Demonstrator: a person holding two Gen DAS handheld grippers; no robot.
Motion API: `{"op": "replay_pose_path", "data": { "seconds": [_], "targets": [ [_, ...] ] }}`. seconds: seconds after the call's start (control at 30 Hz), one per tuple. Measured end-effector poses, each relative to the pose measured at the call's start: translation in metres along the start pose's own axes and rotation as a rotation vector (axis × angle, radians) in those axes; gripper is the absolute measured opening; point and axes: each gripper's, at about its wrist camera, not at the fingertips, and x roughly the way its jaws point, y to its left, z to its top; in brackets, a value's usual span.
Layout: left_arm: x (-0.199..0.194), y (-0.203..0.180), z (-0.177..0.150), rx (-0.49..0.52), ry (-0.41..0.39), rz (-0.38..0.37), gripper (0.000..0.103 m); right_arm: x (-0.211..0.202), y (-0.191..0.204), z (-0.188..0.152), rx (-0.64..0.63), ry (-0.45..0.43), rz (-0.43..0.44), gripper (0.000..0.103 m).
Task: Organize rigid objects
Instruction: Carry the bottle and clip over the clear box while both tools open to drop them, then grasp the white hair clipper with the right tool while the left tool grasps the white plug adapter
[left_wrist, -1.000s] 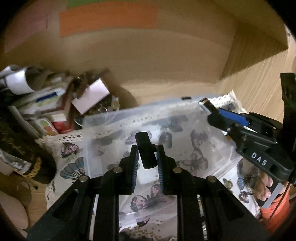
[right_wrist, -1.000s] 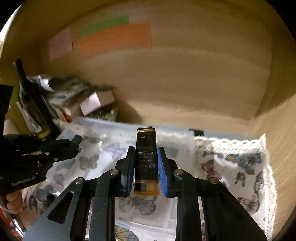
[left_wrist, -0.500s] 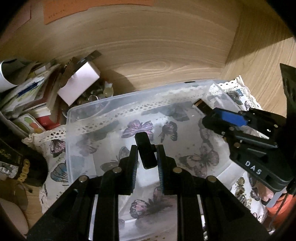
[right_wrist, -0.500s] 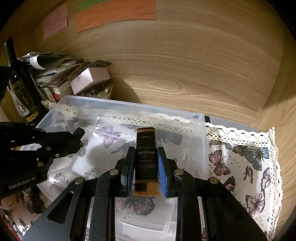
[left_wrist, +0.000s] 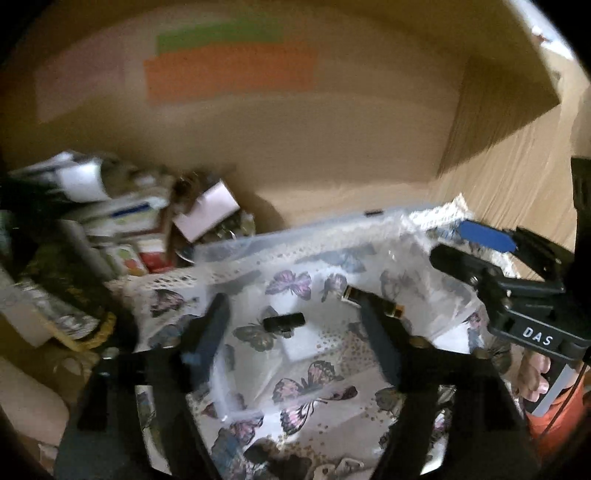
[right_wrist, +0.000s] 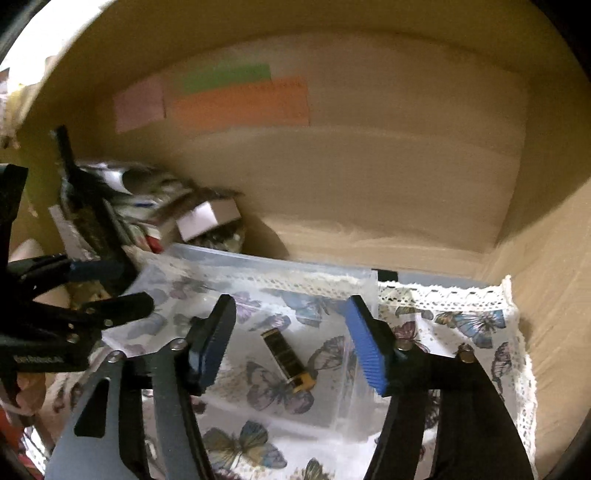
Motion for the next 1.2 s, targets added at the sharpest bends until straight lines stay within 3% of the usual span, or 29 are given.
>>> {"op": "replay_pose_path", "data": {
  "seconds": [0.2, 0.4, 0.77, 0.97, 1.03, 1.2],
  "targets": [
    [-0.044, -0.003, -0.022, 0.032, -0.088, 0.068, 0.098, -0.038, 0.013, -0.021, -0.038, -0.047, 0.000, 0.070],
    [-0.062, -0.013, -0.058, 0.045, -0.088, 0.074, 0.098, -0.057, 0.019, -0.055, -0.013, -0.040, 0.027, 0.075],
    [-0.048, -0.025, -0.128, 0.017, 0.041, 0.046, 0.098, -0.059, 0.026, -0.133, 0.051, 0.098, 0.074, 0.078],
    [-0.042, -0.034, -0.154, 0.012, 0.084, 0.019, 0.099, -0.061, 0.034, -0.154, 0.065, 0.123, 0.117, 0.078],
    [-0.041, -0.036, -0.161, 0.004, 0.092, 0.005, 0.098, -0.059, 0.038, -0.160, 0.053, 0.139, 0.122, 0.063],
    [-0.039, -0.048, -0.174, 0.065, 0.079, 0.015, 0.097, -0.065, 0.042, -0.167, 0.037, 0.146, 0.153, 0.047]
  ]
}}
